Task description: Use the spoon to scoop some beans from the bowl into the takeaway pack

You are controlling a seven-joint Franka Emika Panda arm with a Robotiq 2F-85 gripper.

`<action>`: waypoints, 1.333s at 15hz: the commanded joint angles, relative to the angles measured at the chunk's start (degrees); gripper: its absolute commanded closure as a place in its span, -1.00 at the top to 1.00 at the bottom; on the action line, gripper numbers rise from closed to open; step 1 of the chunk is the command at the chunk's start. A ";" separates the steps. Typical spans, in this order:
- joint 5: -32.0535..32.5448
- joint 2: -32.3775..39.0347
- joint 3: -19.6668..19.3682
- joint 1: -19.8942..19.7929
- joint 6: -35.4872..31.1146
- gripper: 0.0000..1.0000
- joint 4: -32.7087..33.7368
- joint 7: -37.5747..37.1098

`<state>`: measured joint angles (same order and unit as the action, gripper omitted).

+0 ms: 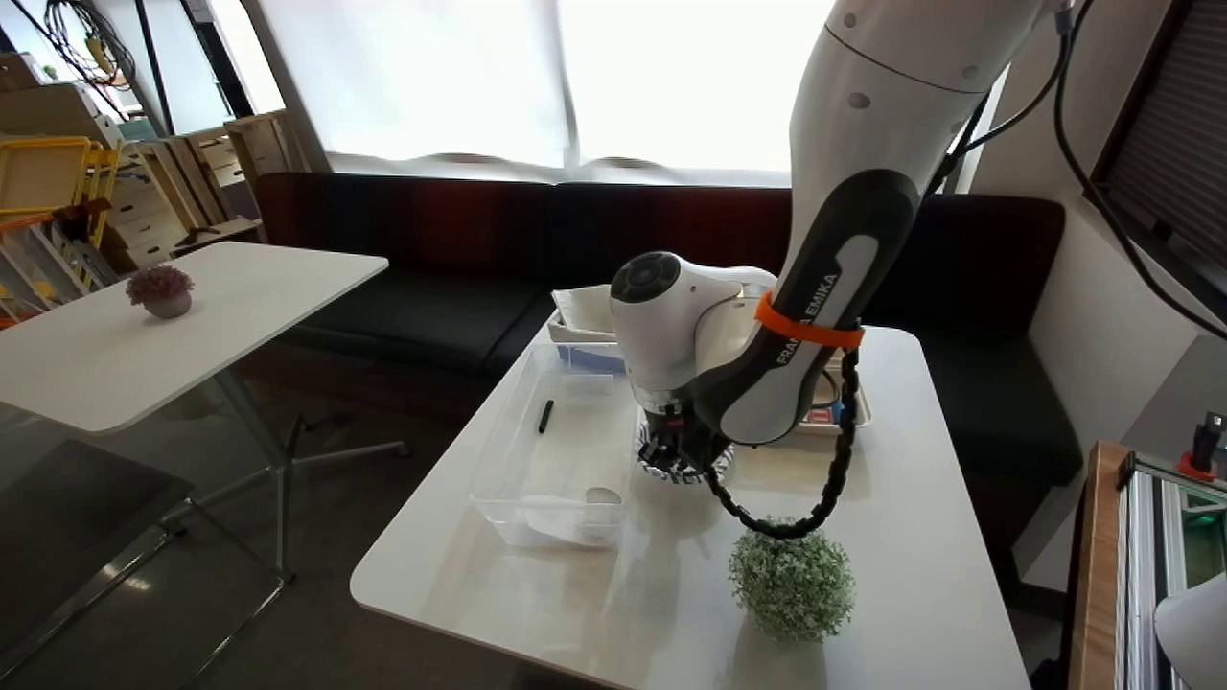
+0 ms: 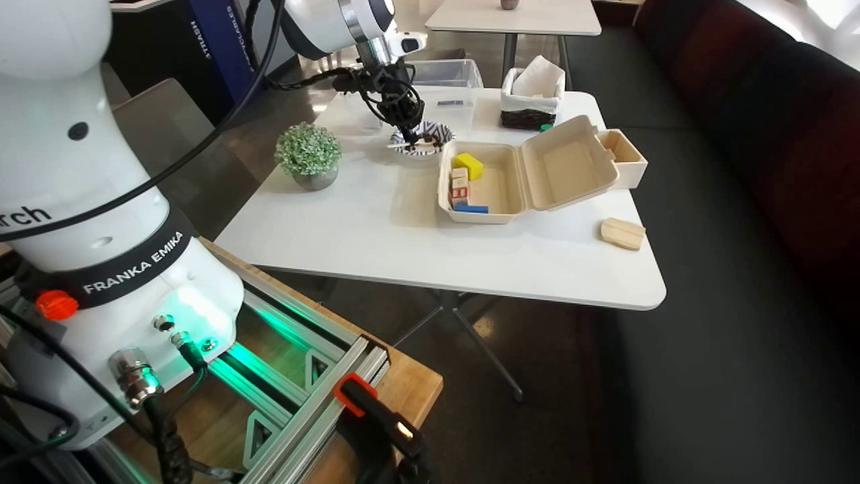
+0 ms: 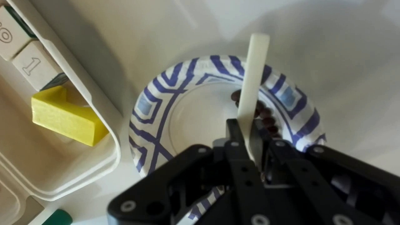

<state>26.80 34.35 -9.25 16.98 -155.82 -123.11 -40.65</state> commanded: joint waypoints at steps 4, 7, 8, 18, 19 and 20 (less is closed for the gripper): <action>-7.34 -0.11 0.83 -2.88 -8.88 -0.93 -3.84 8.81; -11.71 -0.75 1.40 -4.16 -12.62 -0.93 -5.99 14.20; -13.20 -0.92 1.59 -4.59 -14.02 -0.93 -6.75 15.94; -23.46 -3.58 8.42 -12.33 -26.43 -0.93 -14.60 29.67; -24.04 -3.83 8.95 -12.94 -27.29 -0.93 -15.24 30.34; -24.50 -4.22 9.66 -13.69 -27.99 -0.93 -16.01 30.96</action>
<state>5.11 31.59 -2.27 5.90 -181.21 -135.66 -13.11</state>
